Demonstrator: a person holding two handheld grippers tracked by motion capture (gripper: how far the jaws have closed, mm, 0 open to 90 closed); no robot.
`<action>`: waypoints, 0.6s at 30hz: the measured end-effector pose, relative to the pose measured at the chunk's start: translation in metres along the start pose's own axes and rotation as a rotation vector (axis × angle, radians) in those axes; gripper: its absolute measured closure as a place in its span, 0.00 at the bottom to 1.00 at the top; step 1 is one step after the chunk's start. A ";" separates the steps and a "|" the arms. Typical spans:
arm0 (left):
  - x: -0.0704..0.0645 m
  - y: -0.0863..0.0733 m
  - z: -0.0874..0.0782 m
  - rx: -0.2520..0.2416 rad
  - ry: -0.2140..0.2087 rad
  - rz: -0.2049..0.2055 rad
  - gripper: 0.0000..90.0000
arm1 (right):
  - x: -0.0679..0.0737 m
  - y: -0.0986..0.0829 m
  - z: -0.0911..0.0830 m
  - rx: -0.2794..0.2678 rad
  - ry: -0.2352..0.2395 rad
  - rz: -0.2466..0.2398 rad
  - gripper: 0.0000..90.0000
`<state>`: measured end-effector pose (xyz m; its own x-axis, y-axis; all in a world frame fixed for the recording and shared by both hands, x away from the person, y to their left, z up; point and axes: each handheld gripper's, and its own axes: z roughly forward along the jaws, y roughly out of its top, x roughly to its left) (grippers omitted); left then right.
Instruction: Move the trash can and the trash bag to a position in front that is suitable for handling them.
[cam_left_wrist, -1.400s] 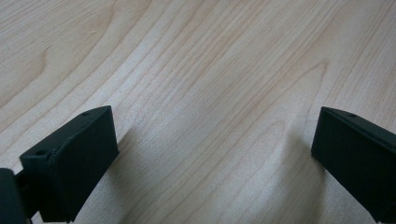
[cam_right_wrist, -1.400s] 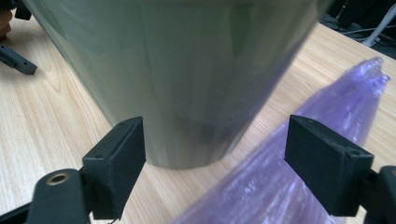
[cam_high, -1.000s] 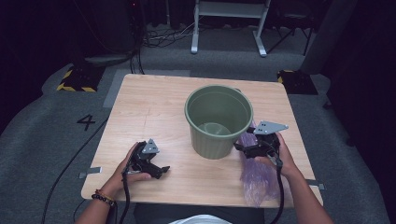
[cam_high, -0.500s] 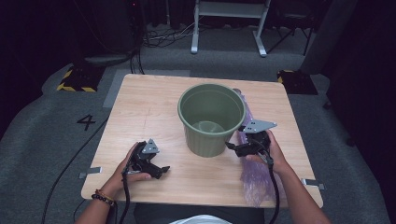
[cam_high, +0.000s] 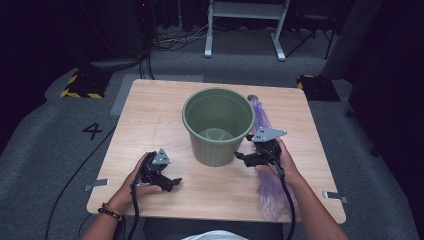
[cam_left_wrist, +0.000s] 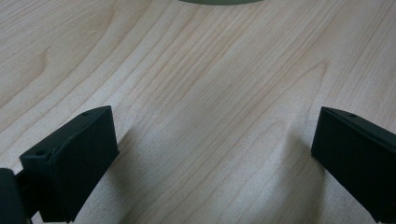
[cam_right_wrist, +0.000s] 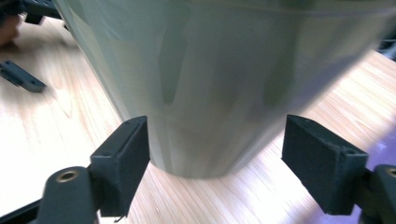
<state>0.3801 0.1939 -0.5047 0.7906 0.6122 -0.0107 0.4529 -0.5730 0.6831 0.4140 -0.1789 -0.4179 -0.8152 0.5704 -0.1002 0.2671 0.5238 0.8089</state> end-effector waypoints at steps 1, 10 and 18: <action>0.000 0.000 0.000 0.000 0.000 0.000 0.00 | 0.001 0.000 -0.003 0.009 -0.021 -0.001 0.26; 0.000 -0.001 -0.001 -0.003 -0.003 0.004 0.00 | -0.007 -0.038 -0.056 0.053 -0.097 0.052 0.27; 0.000 -0.001 -0.001 -0.003 -0.003 0.004 0.00 | -0.027 -0.102 -0.095 0.127 -0.160 0.188 0.39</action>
<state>0.3793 0.1949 -0.5049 0.7936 0.6084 -0.0106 0.4488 -0.5734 0.6854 0.3599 -0.3073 -0.4429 -0.6564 0.7525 -0.0539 0.4761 0.4686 0.7442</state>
